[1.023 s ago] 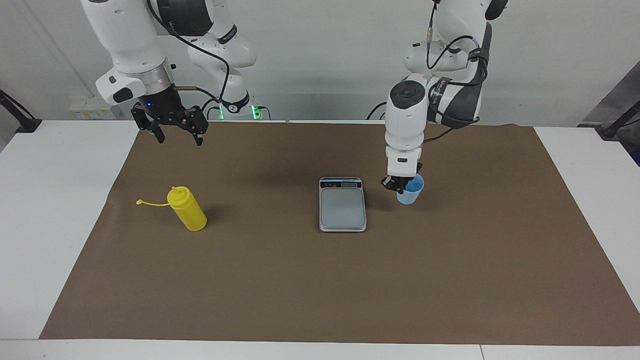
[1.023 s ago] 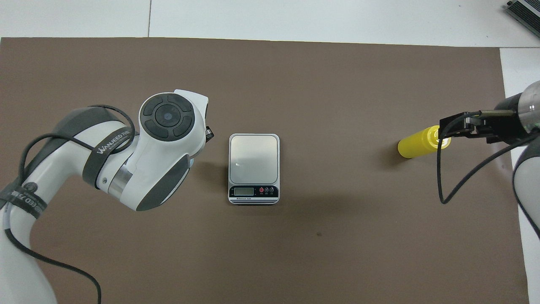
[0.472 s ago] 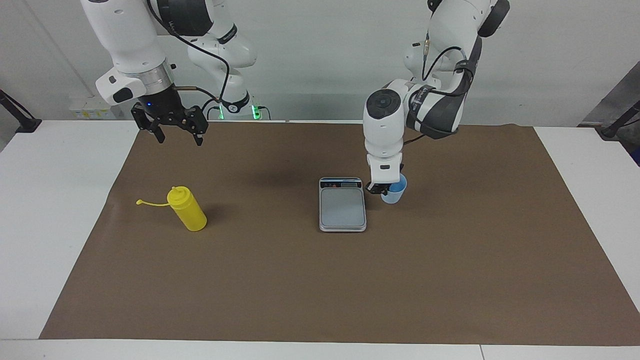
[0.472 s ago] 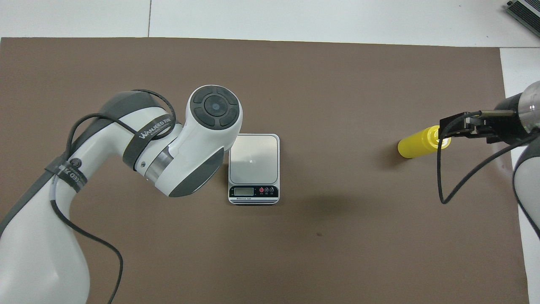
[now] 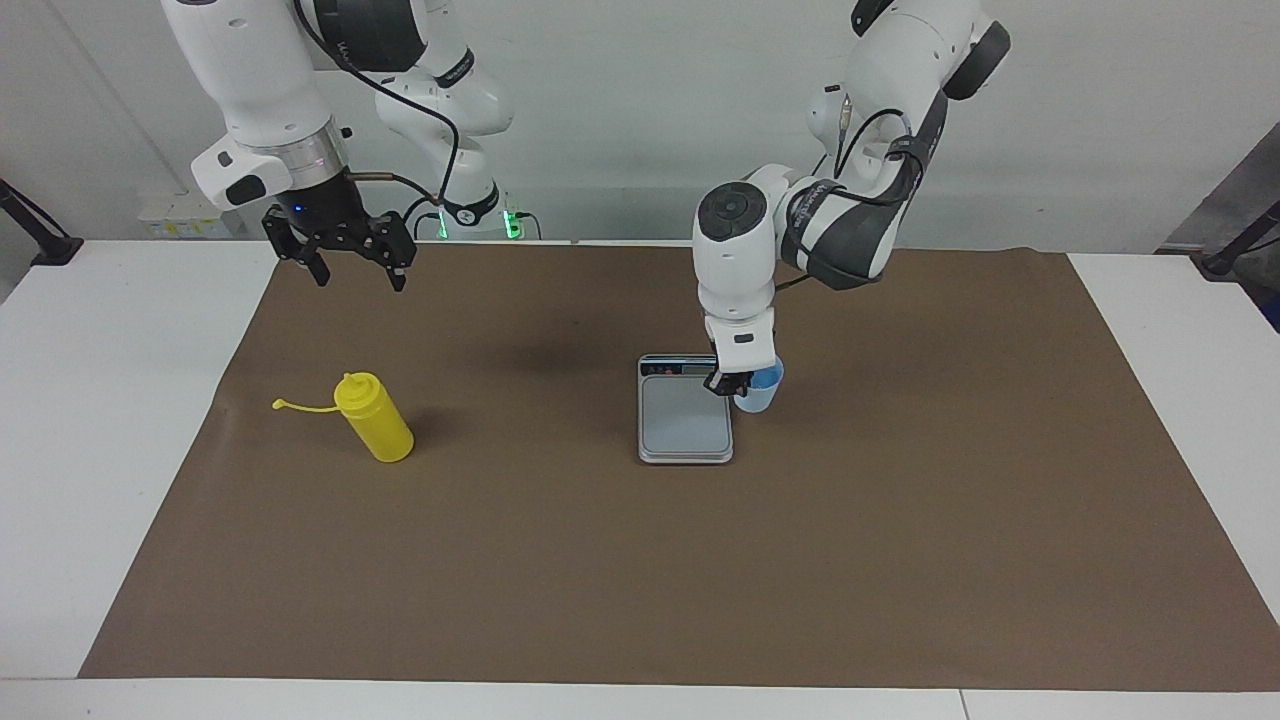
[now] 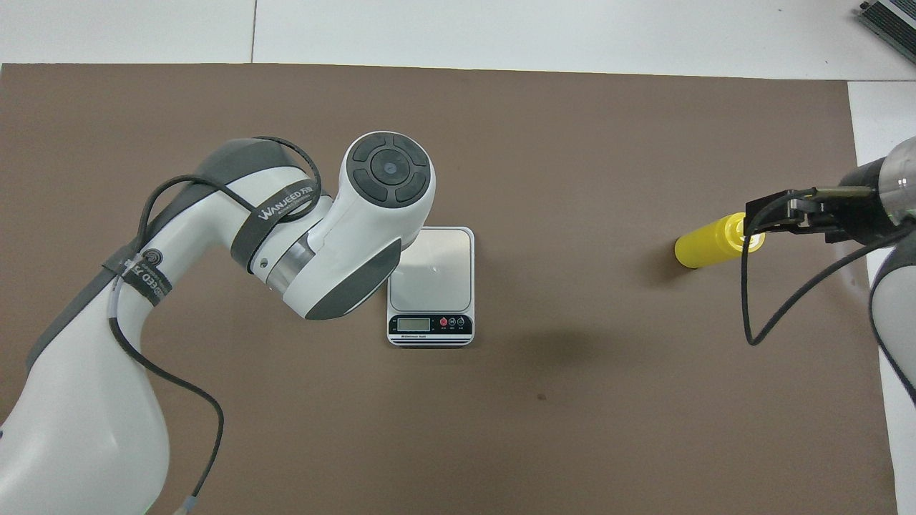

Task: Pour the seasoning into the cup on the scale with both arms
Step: 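Lower the blue cup onto the scale with the left gripper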

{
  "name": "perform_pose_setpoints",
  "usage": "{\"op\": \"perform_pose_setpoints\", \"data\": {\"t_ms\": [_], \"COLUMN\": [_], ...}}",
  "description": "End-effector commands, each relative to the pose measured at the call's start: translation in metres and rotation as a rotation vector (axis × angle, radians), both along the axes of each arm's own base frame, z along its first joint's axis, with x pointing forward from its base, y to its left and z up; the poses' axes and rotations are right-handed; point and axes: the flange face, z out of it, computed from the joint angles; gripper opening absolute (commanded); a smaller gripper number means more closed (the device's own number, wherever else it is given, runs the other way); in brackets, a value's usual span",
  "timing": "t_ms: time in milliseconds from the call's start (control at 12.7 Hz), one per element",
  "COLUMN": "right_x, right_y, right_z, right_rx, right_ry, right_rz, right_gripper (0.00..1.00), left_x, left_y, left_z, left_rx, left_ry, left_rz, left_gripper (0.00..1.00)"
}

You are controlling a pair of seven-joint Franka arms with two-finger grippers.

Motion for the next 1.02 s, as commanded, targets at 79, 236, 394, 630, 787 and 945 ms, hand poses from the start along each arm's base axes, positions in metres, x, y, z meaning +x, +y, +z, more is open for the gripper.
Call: {"op": "perform_pose_setpoints", "data": {"t_ms": [79,236,394,630,787,945], "right_x": [-0.006,-0.006,-0.006,-0.006,-0.006,-0.006], "right_y": [-0.002,-0.006,-0.008,-0.016,-0.021,-0.02], "right_z": [0.0,0.0,0.0,0.0,0.0,0.001], "right_rx": [0.013,0.013,0.014,0.014,0.014,0.015], "right_ry": [0.001,0.002,0.002,0.001,0.001,0.001], "right_rz": [-0.012,-0.019,-0.023,-0.038,-0.047,-0.046], "right_gripper": [1.0,1.0,1.0,1.0,1.0,1.0], "left_x": [0.006,0.006,0.005,0.0,-0.001,0.001], "left_y": [-0.02,-0.027,-0.036,-0.045,-0.048,-0.053], "left_z": [-0.009,-0.009,-0.01,-0.008,-0.009,-0.008], "left_rx": [-0.024,-0.058,-0.097,-0.118,-0.139,-0.179], "left_ry": [-0.018,-0.04,-0.055,-0.062,-0.077,-0.11], "left_rz": [0.045,0.075,0.108,0.145,0.162,0.18], "left_gripper": [0.0,0.0,0.0,0.0,0.0,0.0]}}
